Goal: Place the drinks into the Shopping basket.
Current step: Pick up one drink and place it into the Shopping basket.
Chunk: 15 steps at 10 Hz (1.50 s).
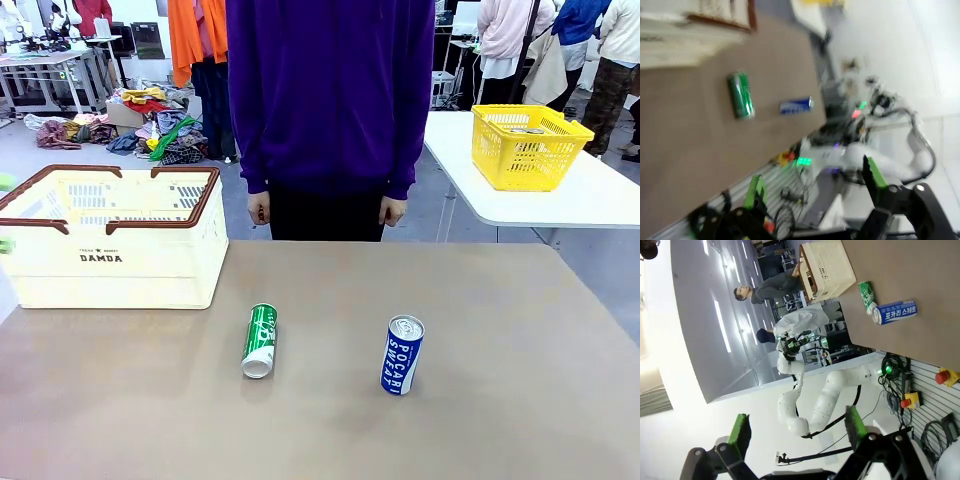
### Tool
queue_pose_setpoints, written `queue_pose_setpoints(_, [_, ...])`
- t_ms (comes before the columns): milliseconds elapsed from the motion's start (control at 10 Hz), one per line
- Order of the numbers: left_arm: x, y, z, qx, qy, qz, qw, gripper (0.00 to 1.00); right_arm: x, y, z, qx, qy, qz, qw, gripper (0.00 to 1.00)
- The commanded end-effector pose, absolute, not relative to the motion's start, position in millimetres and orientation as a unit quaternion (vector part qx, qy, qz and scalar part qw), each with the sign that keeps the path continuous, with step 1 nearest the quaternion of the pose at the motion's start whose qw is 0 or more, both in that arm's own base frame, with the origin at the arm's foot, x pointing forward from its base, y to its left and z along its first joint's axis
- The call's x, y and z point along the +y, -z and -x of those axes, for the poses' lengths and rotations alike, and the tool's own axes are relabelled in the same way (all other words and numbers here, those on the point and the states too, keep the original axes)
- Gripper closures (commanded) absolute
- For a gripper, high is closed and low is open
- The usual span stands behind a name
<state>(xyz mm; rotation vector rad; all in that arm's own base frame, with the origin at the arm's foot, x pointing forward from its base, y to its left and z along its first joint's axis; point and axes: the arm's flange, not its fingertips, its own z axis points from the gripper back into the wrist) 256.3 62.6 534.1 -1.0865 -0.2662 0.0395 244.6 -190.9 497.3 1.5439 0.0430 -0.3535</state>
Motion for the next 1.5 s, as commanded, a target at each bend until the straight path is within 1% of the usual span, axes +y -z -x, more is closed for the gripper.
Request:
queue_pose_setpoints(0, [-77.3, -512.2, -236.7, -0.027, 0.092, 0.418, 0.904, 0.0, -191.1, -500.2, -243.6, 0.016, 0.159, -0.694, 0.702, 0.0])
queue_pose_setpoints(100, [-135.5, -499.3, -234.9, -0.092, 0.061, 0.358, 0.927, 0.0, -191.1, -500.2, -243.6, 0.016, 0.159, -0.694, 0.702, 0.0])
queue_pose_setpoints(200, [-185.9, -479.7, -227.8, -0.11, 0.04, 0.306, 0.945, 0.0, -191.1, -500.2, -243.6, 0.016, 0.159, -0.694, 0.702, 0.0])
queue_pose_setpoints(300, [-229.6, -453.9, -220.4, -0.131, 0.063, 0.25, 0.957, 0.0, -191.1, -500.2, -243.6, 0.016, 0.159, -0.694, 0.702, 0.0])
queue_pose_setpoints(400, [-264.7, -432.4, -217.8, -0.098, 0.108, 0.221, 0.964, 0.0, -191.1, -500.2, -243.6, 0.016, 0.159, -0.694, 0.702, 0.0])
queue_pose_setpoints(500, [-293.0, -414.5, -231.0, -0.132, 0.117, 0.182, 0.967, 0.0, -191.1, -500.2, -243.6, 0.016, 0.159, -0.694, 0.702, 0.0])
queue_pose_setpoints(600, [-306.4, -400.3, -249.7, -0.151, 0.115, 0.155, 0.969, 0.0, -191.1, -500.2, -243.6, 0.016, 0.159, -0.694, 0.702, 0.0])
queue_pose_setpoints(700, [-310.0, -386.3, -263.7, -0.133, 0.112, 0.13, 0.976, 0.0, -191.1, -500.2, -243.6, 0.016, 0.159, -0.694, 0.702, 0.0])
queue_pose_setpoints(800, [-308.2, -374.5, -278.3, -0.161, 0.128, 0.1, 0.973, 0.0, -191.1, -500.2, -243.6, 0.016, 0.159, -0.694, 0.702, 0.0])
queue_pose_setpoints(900, [-304.6, -372.2, -285.6, -0.119, 0.131, 0.121, 0.977, 0.0, -191.1, -500.2, -243.6, 0.016, 0.159, -0.694, 0.702, 0.0])
queue_pose_setpoints(1000, [-315.4, -370.3, -248.1, -0.15, 0.136, 0.116, 0.972, 0.0, -191.1, -500.2, -243.6, 0.016, 0.159, -0.694, 0.702, 0.0])
queue_pose_setpoints(1400, [-315.4, -370.3, -248.1, -0.15, 0.136, 0.116, 0.972, 0.0, -191.1, -500.2, -243.6, 0.016, 0.159, -0.694, 0.702, 0.0])
